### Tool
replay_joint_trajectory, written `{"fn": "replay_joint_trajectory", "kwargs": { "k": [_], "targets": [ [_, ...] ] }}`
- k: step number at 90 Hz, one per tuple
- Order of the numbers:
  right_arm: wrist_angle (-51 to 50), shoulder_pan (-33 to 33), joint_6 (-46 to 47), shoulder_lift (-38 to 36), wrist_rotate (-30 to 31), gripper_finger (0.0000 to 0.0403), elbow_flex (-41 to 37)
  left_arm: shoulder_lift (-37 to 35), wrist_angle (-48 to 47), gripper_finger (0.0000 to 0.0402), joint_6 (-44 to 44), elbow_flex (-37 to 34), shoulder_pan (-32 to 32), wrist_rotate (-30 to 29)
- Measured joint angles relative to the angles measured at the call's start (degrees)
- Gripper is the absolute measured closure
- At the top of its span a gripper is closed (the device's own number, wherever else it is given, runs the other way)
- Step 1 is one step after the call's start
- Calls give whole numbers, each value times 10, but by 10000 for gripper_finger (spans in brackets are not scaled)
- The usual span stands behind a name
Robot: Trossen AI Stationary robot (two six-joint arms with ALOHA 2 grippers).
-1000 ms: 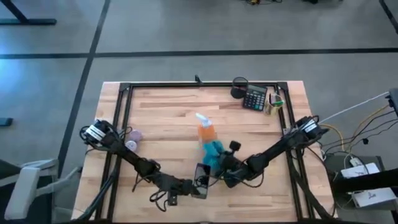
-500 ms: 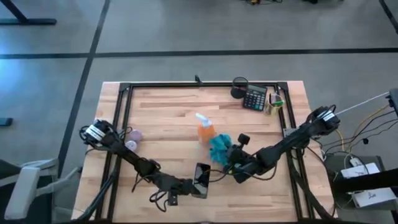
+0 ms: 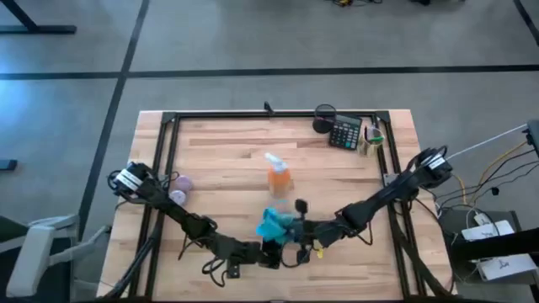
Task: Apply microfiber cloth
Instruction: Wipe the cellphone with the microfiber cloth
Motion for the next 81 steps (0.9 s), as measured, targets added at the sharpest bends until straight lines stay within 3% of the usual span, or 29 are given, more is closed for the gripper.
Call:
{"fn": "replay_joint_trajectory", "kwargs": {
  "k": [17,41,55,81],
  "targets": [
    [71,-7,1,79,-21,403,28,0,0,392,0,0,1,0],
    [30,-14,-8,161,-22,403,131,2,-10,392,-4,-2,0,8],
    [-10,-24,-4,162,15,403,144,2,-7,392,-4,-2,2,-5],
    [-74,-59,-17,109,70,403,87,0,-1,392,-8,-6,2,-4]
  ]
}}
